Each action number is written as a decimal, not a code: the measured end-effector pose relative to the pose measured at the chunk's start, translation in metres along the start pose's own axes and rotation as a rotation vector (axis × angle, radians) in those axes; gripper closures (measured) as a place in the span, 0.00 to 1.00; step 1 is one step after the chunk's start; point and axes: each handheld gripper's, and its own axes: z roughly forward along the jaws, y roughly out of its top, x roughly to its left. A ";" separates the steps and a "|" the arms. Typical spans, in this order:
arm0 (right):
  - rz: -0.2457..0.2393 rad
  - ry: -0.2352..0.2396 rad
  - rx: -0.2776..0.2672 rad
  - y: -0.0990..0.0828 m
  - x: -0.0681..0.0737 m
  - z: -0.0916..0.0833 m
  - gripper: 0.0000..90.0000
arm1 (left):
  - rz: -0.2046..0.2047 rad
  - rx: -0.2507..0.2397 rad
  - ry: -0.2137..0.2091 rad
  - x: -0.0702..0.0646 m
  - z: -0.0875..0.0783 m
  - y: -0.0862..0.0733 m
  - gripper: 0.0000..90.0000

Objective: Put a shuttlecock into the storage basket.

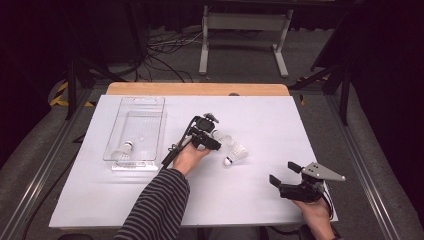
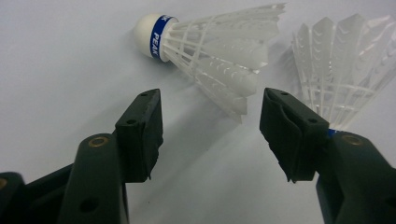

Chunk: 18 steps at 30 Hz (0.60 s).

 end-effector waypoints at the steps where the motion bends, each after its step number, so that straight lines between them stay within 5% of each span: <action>1: 0.000 0.000 0.000 0.000 0.000 0.000 0.12 | 0.001 0.002 0.002 0.001 0.000 0.000 0.46; 18: 0.001 0.002 -0.002 0.000 0.000 0.000 0.12 | -0.019 0.008 0.014 0.004 0.002 -0.001 0.69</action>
